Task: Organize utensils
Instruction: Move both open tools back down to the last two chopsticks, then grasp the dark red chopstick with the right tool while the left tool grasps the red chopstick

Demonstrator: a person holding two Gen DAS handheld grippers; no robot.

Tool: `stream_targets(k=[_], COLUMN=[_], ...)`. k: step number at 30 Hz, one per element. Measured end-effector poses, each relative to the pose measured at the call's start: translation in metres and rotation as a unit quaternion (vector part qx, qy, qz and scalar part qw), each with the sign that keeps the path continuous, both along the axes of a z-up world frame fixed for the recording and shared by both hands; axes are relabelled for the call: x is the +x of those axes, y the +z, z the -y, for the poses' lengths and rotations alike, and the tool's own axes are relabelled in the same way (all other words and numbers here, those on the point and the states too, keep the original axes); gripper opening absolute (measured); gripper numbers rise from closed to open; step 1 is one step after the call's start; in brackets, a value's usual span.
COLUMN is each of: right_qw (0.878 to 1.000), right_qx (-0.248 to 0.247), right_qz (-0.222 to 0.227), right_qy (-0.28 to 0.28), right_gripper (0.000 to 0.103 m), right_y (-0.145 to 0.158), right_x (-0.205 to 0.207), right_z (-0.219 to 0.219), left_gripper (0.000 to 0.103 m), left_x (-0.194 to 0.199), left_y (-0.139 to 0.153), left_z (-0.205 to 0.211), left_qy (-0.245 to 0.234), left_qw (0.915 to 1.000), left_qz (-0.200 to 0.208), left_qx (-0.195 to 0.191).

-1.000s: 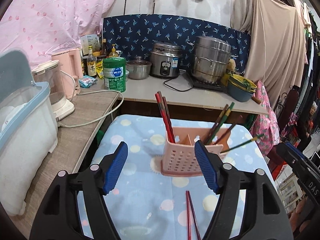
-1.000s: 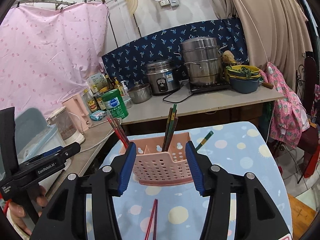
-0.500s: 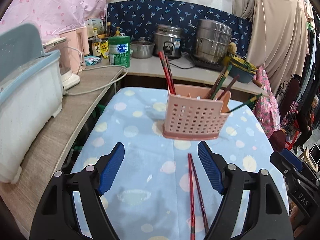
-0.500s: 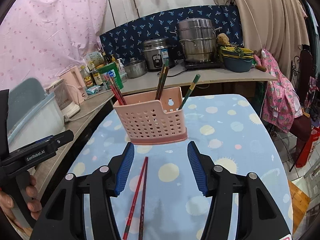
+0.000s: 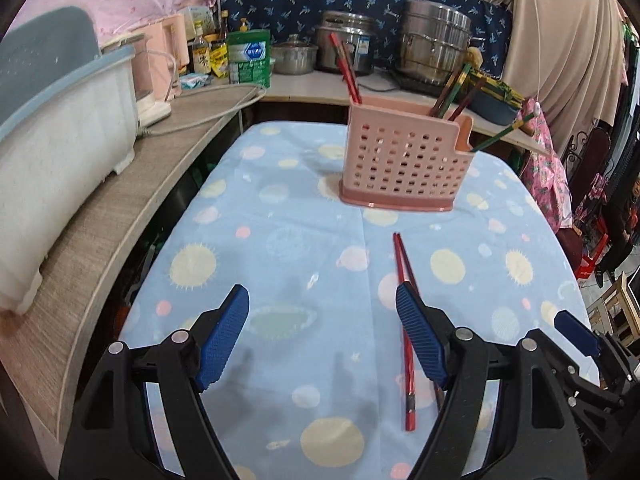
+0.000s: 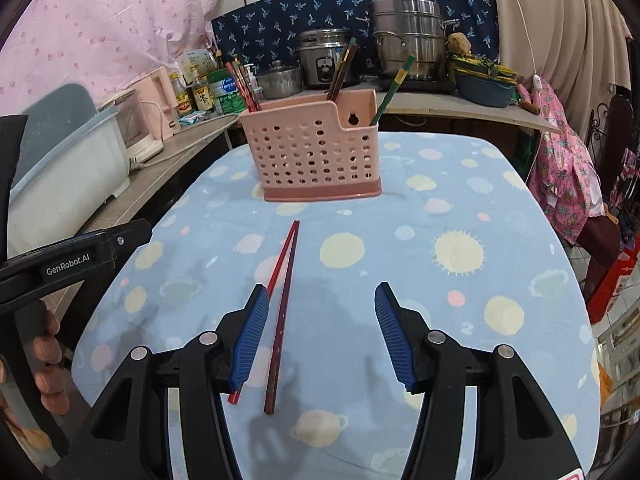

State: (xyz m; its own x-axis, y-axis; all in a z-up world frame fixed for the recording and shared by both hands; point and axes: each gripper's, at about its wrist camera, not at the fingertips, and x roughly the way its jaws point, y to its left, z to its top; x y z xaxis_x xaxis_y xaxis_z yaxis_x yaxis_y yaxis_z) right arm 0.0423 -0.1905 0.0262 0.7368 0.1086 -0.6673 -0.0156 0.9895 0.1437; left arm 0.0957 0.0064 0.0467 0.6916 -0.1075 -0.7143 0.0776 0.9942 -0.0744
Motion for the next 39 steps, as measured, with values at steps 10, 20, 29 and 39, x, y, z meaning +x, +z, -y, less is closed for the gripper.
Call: stream_targets(k=[10, 20, 29, 39], right_qw=[0.998, 0.996, 0.995, 0.996], right_qx=[-0.016, -0.020, -0.023, -0.023], right_qz=[-0.045, -0.072, -0.082, -0.081], right_qy=[0.026, 0.043, 0.047, 0.034], right_gripper=[0.053, 0.040, 0.023, 0.007], right_y=[-0.045, -0.070, -0.080, -0.084], right_x=[-0.017, -0.017, -0.013, -0.011], right_z=[-0.026, -0.042, -0.051, -0.043], left_gripper=[0.073, 0.073, 0.075, 0.076], left_x=[-0.020, -0.029, -0.031, -0.031], left_y=[-0.039, -0.056, -0.065, -0.067], left_z=[0.000, 0.002, 0.001, 0.004], left_qy=[0.002, -0.005, -0.005, -0.009], left_qw=[0.9988, 0.9973, 0.9962, 0.9959], left_qz=[-0.049, -0.070, -0.082, -0.085], left_qx=[0.011, 0.021, 0.026, 0.029])
